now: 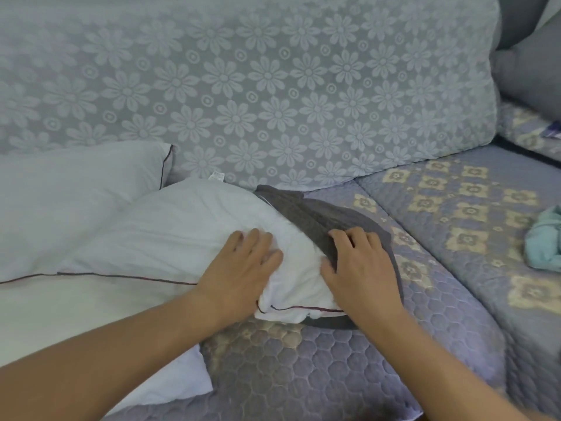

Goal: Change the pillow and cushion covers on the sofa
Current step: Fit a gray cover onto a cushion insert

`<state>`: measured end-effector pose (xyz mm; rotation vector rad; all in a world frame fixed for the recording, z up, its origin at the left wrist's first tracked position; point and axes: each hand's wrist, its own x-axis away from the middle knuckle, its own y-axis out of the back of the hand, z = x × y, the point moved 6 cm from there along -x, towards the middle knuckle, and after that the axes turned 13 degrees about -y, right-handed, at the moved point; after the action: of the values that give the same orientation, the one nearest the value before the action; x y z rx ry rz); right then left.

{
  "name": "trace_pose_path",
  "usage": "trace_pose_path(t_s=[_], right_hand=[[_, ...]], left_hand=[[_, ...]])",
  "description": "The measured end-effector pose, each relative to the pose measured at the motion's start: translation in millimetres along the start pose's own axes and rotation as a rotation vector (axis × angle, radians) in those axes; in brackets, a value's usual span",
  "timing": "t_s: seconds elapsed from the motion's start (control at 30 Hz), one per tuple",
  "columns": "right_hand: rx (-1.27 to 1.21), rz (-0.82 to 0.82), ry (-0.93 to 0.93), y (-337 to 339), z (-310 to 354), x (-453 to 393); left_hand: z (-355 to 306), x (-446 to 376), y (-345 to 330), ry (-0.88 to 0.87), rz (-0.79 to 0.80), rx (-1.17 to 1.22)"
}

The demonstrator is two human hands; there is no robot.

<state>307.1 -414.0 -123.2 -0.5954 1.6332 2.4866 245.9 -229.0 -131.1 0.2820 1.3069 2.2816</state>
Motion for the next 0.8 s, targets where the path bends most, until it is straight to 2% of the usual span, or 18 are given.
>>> trace_pose_path(t_s=[0.17,0.27,0.33,0.47,0.57,0.67,0.73,0.8], right_hand=[[-0.048,-0.002,-0.126,9,-5,-18],[-0.106,0.01,-0.129,13,-6,-26],[-0.184,0.073,-0.121,9,-7,-28],[-0.054,0.06,0.011,-2,9,-21],[-0.028,0.146,0.052,-10,19,-20],[0.089,0.256,0.117,-16,23,-18],[0.051,0.238,0.052,-11,16,-23],[0.042,0.146,-0.046,-2,7,-30]], left_hand=[[-26,-1,-3,-0.092,-0.035,0.049],[-32,-10,-1,-0.182,-0.038,0.03],[-30,-11,-4,-0.225,-0.033,0.025],[-33,-16,-2,-0.234,-0.032,0.028],[-42,-21,5,-0.275,-0.125,-0.007],[-40,-14,9,-0.401,-0.205,-0.071],[-38,-8,3,-0.466,-0.202,-0.084],[-40,-5,-3,-0.502,-0.156,-0.065]])
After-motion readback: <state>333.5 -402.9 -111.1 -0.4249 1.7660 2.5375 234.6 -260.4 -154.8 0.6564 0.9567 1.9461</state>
